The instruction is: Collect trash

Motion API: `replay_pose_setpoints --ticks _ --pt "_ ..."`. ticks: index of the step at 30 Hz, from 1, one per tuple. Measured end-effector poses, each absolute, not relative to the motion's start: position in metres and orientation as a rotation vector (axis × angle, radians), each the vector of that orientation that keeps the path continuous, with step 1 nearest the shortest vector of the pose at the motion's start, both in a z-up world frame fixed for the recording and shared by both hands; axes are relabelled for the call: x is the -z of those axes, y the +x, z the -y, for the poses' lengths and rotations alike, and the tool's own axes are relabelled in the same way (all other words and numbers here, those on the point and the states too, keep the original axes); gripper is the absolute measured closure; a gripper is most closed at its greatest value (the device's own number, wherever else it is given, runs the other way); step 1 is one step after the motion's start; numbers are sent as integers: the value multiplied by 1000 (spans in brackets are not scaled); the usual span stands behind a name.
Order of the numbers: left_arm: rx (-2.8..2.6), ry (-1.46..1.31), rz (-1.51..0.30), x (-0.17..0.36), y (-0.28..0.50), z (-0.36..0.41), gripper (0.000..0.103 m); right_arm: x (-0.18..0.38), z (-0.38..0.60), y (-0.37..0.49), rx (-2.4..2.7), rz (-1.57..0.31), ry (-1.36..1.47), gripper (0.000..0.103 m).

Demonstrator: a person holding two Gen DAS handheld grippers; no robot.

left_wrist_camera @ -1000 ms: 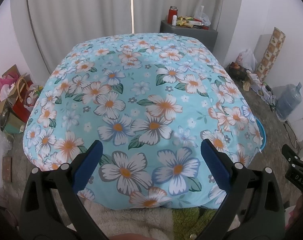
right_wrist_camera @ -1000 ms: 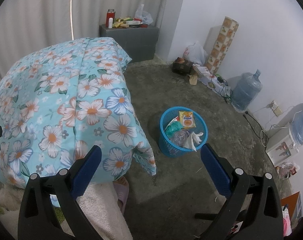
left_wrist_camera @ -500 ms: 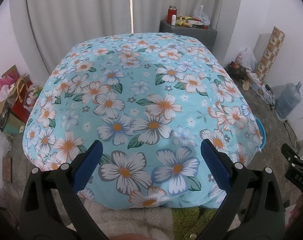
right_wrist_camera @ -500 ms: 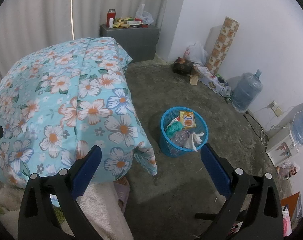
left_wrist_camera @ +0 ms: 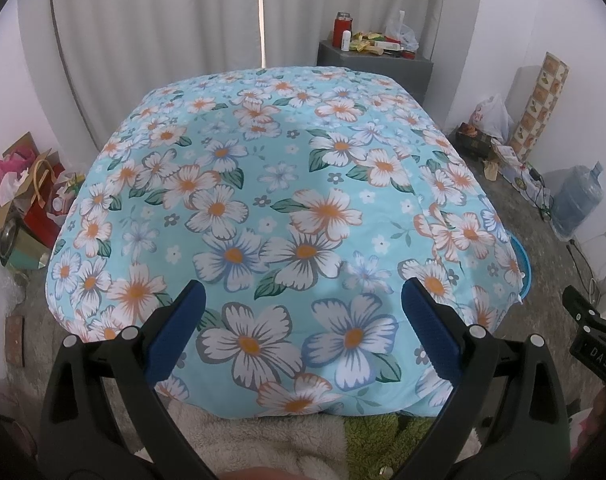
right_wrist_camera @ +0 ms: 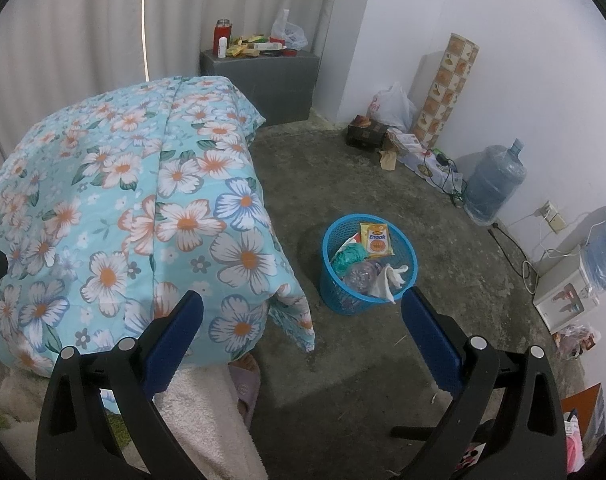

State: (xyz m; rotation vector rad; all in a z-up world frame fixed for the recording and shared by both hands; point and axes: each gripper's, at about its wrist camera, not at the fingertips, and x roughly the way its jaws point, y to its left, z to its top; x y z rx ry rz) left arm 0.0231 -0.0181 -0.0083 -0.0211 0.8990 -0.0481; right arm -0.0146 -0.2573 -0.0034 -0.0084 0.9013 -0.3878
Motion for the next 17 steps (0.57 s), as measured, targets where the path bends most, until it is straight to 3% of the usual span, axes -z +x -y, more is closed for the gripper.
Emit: replay_pose_setpoints --ticks 17 --pt "44 -25 -899 10 22 22 9 2 255 -13 386 -899 -4 7"
